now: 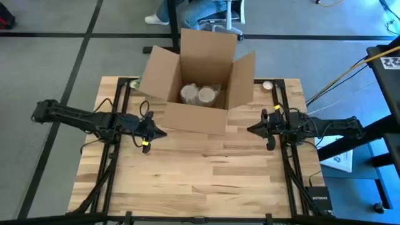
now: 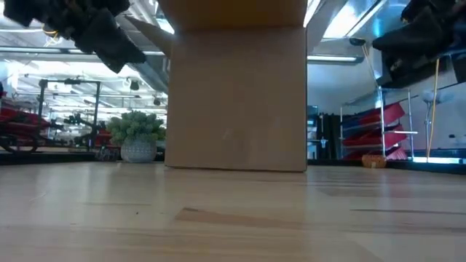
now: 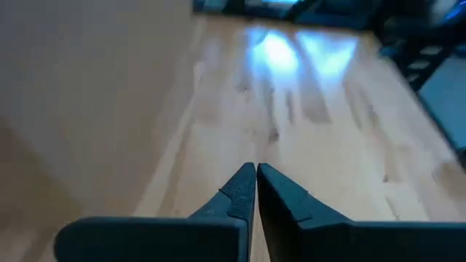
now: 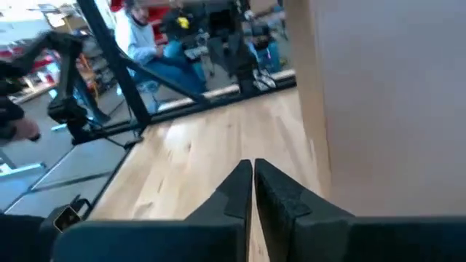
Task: Wrap mug
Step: Return to Home Position
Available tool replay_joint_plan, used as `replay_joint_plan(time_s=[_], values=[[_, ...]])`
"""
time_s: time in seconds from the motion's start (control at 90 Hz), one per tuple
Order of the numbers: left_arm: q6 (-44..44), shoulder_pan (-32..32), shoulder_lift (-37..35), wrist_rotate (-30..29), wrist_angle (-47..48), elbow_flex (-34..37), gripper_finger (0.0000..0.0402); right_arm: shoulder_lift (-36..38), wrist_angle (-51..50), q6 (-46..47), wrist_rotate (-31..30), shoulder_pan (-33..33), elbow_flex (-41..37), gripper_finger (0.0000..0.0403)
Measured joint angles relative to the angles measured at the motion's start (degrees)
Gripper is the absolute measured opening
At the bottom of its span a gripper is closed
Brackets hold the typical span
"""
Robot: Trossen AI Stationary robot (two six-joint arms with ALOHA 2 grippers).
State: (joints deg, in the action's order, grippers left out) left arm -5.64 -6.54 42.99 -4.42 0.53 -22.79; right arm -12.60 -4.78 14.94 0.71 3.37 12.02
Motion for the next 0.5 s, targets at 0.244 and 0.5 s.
replay_joint_plan(time_s=[0.244,0.5], values=[[0.0,1.6,-10.5,6.0,-11.5,12.4,0.0,0.9,7.7,-1.9,1.7,0.0,-5.6,0.0003],[-0.5,2.7,-27.3,5.3,-7.8,17.5,0.0,0.9,14.9,-1.9,1.4,0.0,-11.6,0.0003]])
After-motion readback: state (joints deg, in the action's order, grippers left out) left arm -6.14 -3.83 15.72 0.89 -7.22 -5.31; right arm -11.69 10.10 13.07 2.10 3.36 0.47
